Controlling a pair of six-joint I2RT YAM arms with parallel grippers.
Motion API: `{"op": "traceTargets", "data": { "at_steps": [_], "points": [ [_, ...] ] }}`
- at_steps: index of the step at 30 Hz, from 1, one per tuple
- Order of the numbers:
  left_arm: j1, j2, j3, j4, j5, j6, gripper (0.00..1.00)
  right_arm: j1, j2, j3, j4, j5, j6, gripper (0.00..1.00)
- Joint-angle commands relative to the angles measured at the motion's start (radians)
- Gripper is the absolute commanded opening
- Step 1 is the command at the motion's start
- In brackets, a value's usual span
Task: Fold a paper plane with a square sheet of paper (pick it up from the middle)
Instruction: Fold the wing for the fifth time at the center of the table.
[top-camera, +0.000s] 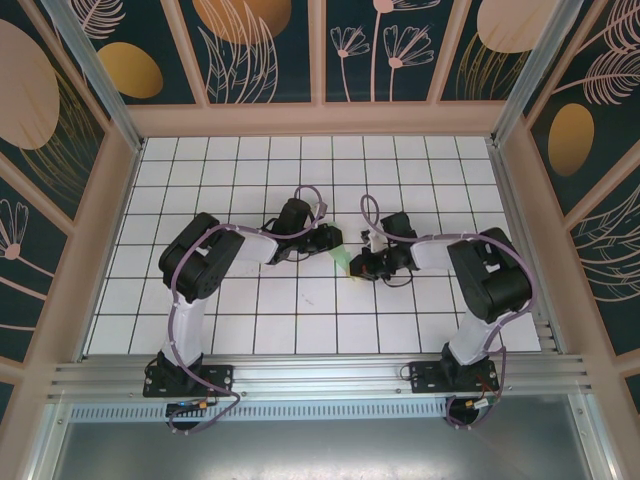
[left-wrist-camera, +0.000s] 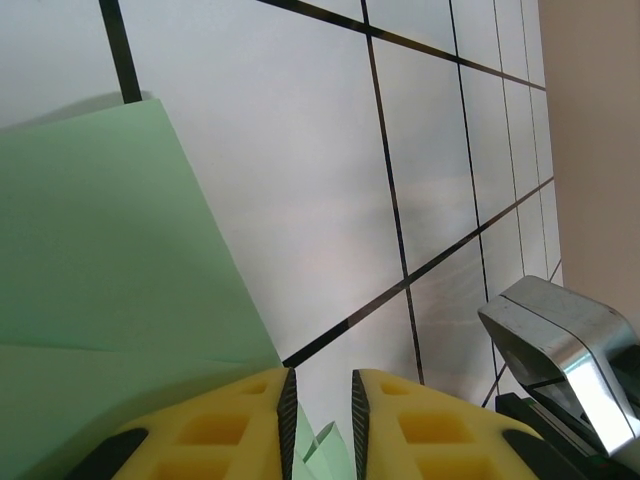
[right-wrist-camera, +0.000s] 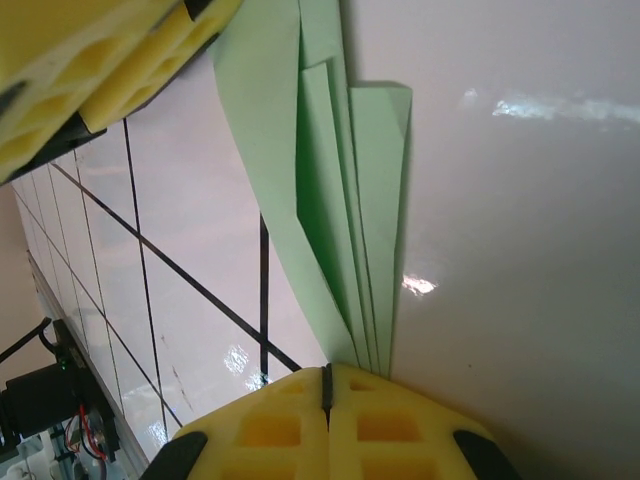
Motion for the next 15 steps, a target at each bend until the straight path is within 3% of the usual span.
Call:
{"op": "traceTargets", "data": {
  "at_steps": [1, 15],
  "points": [
    [0.004, 0.057, -0.009, -0.118, -0.090, 0.038, 0.25, -0.007, -0.014, -0.059, -0.120, -0.007, -0.022, 0.00],
    [0.005, 0.059, 0.000, -0.129, -0.084, 0.039, 0.25, -0.021, -0.072, -0.110, -0.180, 0.034, -0.040, 0.00]
  ]
}}
